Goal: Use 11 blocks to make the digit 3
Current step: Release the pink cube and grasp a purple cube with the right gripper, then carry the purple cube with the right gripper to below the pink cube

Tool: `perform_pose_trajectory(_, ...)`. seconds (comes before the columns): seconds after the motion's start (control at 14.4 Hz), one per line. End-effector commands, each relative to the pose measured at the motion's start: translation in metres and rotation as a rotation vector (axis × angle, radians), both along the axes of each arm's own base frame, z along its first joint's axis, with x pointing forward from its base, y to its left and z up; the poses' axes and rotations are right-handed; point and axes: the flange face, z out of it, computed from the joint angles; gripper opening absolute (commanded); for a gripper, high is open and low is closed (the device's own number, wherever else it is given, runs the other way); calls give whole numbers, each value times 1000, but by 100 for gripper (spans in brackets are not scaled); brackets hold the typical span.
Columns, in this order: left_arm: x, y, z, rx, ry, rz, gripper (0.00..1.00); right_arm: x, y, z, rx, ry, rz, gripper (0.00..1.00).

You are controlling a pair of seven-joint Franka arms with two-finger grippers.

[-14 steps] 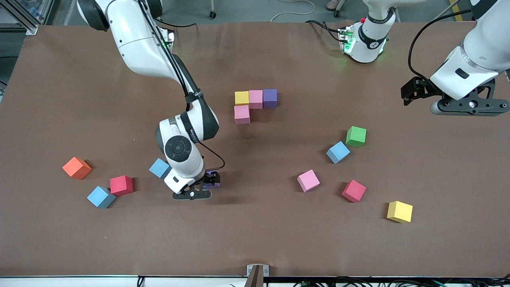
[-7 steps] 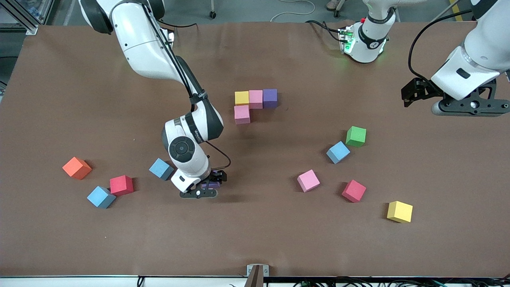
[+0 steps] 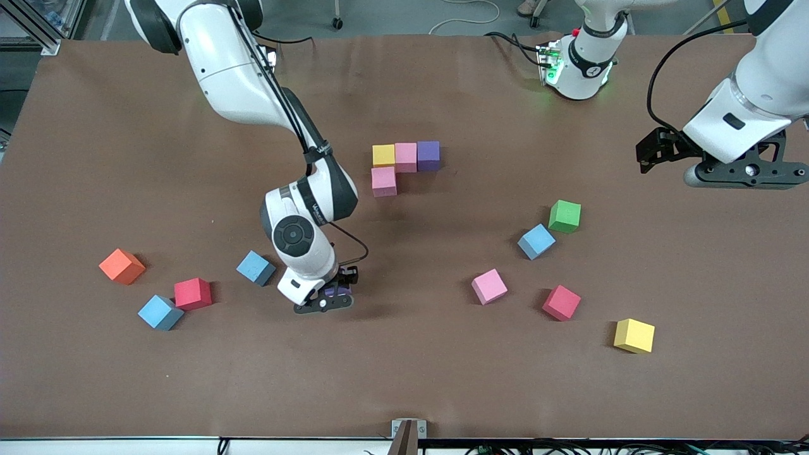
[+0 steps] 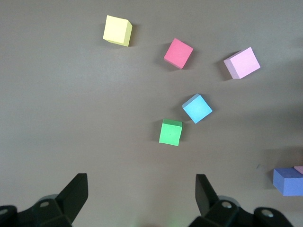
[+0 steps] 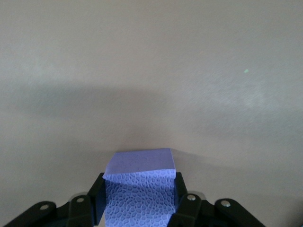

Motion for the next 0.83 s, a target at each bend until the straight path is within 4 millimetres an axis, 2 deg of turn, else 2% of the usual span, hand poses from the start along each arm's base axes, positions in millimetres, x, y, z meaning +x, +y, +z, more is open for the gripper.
perform_pose_trajectory(0.0, -1, 0, 2, 8, -7, 3, 100, -23, 23, 9, -2, 67, 37, 0)
perform_pose_trajectory(0.07, -1, 0, 2, 8, -7, 3, 100, -32, 30, 12, -4, 77, 24, 0)
perform_pose_trajectory(0.21, -1, 0, 2, 6, -8, 3, 100, -60, 56, 17, -5, 81, 0, 0)
perform_pose_trajectory(0.28, -1, 0, 2, 7, -10, 3, 100, -71, 61, 19, -5, 84, -14, 0)
perform_pose_trajectory(0.49, -2, 0, 2, 9, -6, 3, 100, -107, 66, 30, 33, 44, -55, 0)
perform_pose_trajectory(0.76, -4, 0, 1, 10, 0, 4, 100, -165, 78, 21, 44, 35, -101, 0)
